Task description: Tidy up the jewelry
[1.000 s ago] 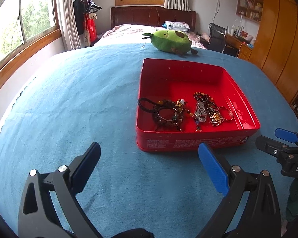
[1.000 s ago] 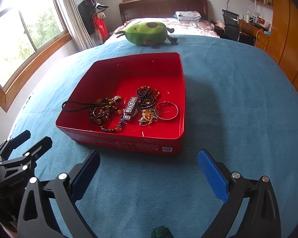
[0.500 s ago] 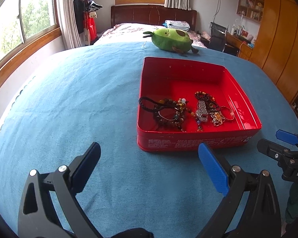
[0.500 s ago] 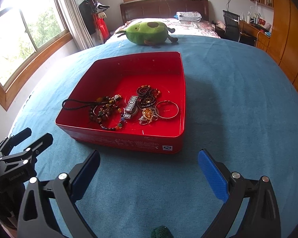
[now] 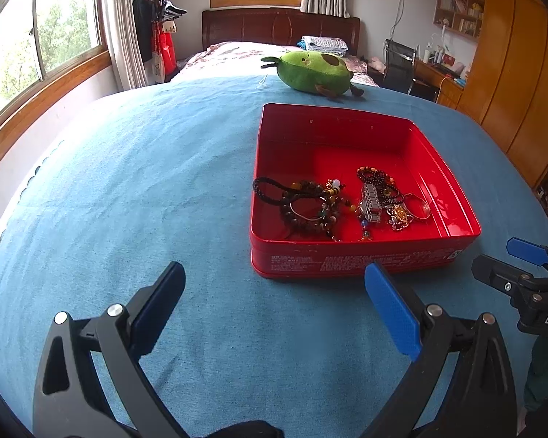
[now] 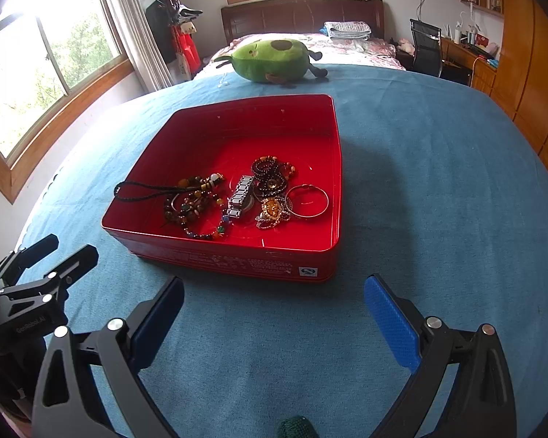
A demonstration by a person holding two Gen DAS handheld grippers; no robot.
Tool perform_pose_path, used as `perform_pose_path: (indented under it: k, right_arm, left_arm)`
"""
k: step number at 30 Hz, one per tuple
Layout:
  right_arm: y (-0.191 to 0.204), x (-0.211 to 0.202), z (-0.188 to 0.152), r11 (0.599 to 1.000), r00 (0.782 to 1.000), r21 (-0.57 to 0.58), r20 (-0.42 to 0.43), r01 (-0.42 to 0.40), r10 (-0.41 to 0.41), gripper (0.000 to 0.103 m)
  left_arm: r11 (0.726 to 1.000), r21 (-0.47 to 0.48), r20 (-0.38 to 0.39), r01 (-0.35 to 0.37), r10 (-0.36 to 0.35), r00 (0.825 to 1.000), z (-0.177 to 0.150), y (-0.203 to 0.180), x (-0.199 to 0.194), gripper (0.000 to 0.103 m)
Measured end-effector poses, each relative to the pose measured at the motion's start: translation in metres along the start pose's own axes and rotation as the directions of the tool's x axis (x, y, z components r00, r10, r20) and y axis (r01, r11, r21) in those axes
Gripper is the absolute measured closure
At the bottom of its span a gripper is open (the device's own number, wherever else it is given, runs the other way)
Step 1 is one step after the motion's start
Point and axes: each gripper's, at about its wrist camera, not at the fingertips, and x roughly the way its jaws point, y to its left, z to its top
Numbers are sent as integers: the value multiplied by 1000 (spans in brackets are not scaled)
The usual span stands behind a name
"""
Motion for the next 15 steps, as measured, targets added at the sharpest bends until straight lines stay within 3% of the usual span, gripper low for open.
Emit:
perform_pose_path:
  k: [15]
  right_arm:
    - [0,1,0,1000,1000,-1,-2,0,0,4]
  left_arm:
    - [1000,6,-15,5,-5,1000,1,-1,4,5]
